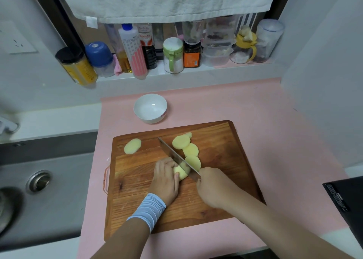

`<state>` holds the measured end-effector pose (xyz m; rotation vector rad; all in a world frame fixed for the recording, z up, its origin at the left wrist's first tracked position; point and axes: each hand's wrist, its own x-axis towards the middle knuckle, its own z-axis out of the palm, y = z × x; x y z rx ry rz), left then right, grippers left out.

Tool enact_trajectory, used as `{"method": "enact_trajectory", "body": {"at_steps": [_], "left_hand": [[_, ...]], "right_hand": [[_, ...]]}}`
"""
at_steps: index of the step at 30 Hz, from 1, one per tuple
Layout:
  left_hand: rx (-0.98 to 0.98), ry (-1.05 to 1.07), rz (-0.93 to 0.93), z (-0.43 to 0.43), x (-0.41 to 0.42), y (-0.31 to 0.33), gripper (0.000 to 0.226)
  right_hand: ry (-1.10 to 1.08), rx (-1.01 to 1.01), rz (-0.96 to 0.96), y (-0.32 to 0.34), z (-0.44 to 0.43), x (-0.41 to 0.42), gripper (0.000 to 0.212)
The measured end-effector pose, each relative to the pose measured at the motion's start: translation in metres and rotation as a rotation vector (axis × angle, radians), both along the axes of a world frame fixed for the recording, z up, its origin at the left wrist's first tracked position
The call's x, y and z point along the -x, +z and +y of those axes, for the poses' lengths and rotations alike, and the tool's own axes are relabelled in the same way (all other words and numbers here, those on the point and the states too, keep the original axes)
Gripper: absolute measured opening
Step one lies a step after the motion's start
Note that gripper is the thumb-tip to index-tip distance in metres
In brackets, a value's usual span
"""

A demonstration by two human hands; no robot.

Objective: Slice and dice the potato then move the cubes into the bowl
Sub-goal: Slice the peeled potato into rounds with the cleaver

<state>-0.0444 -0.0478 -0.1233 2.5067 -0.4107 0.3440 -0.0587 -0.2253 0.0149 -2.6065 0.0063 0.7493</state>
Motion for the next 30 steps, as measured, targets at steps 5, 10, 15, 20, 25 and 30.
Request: {"method": "enact_trajectory", "body": {"at_steps": [5,10,15,20,25,30], "left_hand": [[0.011,-0.003,-0.008,0.0,-0.001,0.001,0.022],[0.026,-0.01,-0.013,0.0,0.0,0.002,0.022],[0.041,-0.007,-0.013,0.0,0.0,0.002,0.022],[0.045,-0.018,-0.016,0.001,0.0,0.0,0.022],[0.051,-0.024,-0.031,0.001,-0.001,-0.001,0.022],[0.047,-0.025,-0.029,0.001,-0.001,0.0,0.021]], "right_hand": [[0.022,-0.019,0.009,-0.006,0.007,-0.007,0.016],[-0.009,-0.016,0.004,-0.012,-0.002,0.006,0.019],[-0.003,-0.025,-0.008,-0.022,0.006,-0.003,0.018],[0.005,-0.031,-0.009,-0.026,-0.001,0.002,0.02],[-0.041,-0.072,-0.045,-0.041,0.003,0.005,0.022],[-0.069,-0.106,-0.093,-0.056,0.008,-0.001,0.023]]}}
